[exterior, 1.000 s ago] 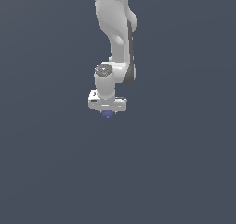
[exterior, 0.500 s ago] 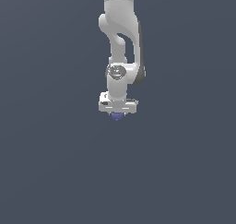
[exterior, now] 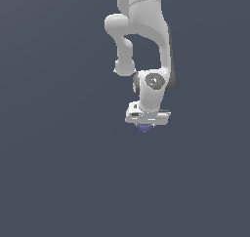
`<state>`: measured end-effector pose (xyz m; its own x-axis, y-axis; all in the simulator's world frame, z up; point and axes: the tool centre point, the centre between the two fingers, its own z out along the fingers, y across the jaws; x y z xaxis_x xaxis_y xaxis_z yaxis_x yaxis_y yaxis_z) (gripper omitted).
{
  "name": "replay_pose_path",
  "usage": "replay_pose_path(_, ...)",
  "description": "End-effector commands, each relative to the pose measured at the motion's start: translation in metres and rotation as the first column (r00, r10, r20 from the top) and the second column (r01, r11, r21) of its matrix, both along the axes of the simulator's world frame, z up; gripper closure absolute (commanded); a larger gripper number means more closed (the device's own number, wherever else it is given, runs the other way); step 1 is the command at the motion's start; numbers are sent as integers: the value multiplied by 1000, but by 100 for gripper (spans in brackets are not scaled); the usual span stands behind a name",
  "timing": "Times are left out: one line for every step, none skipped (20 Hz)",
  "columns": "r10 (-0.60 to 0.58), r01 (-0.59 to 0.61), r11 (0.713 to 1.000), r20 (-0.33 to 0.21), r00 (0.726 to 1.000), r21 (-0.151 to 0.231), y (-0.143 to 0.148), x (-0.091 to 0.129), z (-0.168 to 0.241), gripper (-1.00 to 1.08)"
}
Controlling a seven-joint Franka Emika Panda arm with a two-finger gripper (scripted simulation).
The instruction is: Pick up the object and move it to a goal position.
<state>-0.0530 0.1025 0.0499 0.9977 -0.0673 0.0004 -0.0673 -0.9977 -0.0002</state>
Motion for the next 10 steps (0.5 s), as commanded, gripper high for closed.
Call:
replay_pose_path(-1,1,1000,0,1000,0,28,9,2,108)
replay_pose_path(-1,1,1000,0,1000,0,38,13,2,108)
replay_pose_path(-1,1,1000,0,1000,0,48,16,3,108)
replay_pose_path(-1,1,1000,0,1000,0,57,20,3,108)
replay_pose_path(-1,1,1000,0,1000,0,65,23,4,108)
replay_pose_path(-1,1,1000,0,1000,0,72,26,4,108)
replay_pose_path(-1,1,1000,0,1000,0,79,28,5,108)
replay_pose_path(-1,1,1000,0,1000,0,85,31,5,108)
replay_pose_path(-1,1,1000,0,1000,0,91,33,5,108)
replay_pose_path(-1,1,1000,-1,1000,0,96,35,5,108)
